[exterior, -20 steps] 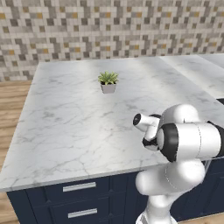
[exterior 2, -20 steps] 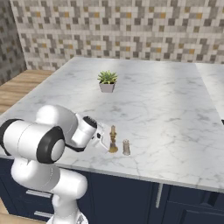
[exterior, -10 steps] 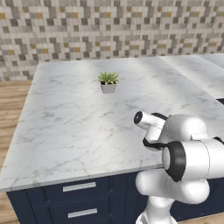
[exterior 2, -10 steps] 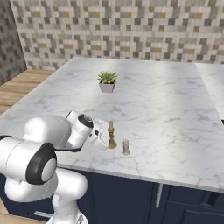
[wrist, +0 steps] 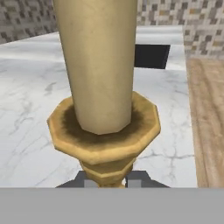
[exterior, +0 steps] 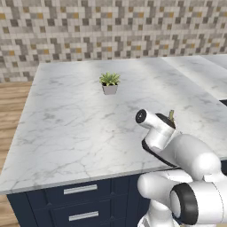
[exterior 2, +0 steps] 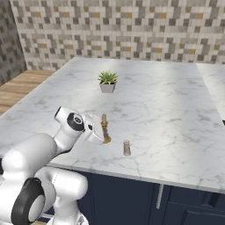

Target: Pick the candle and candle from the dining table and place them in the open cabinet. Close the cabinet after placing the objects.

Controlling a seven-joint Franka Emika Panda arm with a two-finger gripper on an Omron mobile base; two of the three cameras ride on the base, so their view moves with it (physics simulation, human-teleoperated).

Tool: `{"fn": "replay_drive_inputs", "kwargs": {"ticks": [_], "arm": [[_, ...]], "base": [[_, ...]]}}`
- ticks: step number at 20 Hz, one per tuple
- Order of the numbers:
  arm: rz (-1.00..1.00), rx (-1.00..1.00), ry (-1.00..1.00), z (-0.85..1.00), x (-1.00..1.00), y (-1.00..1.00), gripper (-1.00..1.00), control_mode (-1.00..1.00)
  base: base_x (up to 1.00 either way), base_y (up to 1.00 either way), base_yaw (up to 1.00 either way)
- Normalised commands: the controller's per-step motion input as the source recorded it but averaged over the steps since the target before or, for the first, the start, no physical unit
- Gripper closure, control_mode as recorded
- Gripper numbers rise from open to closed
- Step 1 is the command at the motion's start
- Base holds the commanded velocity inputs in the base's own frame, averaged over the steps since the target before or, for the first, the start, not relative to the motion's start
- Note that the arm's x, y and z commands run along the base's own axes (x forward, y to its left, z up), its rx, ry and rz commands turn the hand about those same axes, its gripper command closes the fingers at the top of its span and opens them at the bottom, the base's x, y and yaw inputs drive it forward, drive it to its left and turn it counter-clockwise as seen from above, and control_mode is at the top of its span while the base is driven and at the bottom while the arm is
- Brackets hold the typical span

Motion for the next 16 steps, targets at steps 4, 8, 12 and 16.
{"fn": "replay_drive_inputs", "kwargs": {"ticks": [4,8,12,16], "arm": [[0.14,0.04,-0.01,0.51,-0.20,0.03,1.00,-1.00],[0.15,0.03,-0.02,0.45,-0.16,0.11,1.00,-1.00],[0.19,0.00,0.00,0.37,-0.17,0.34,1.00,-1.00],[0.24,0.00,0.00,0.43,-0.18,0.38,1.00,-1.00]], "base": [[0.00,0.00,0.00],[0.00,0.00,0.00],[0.00,0.00,0.00],[0.00,0.00,0.00]]}}
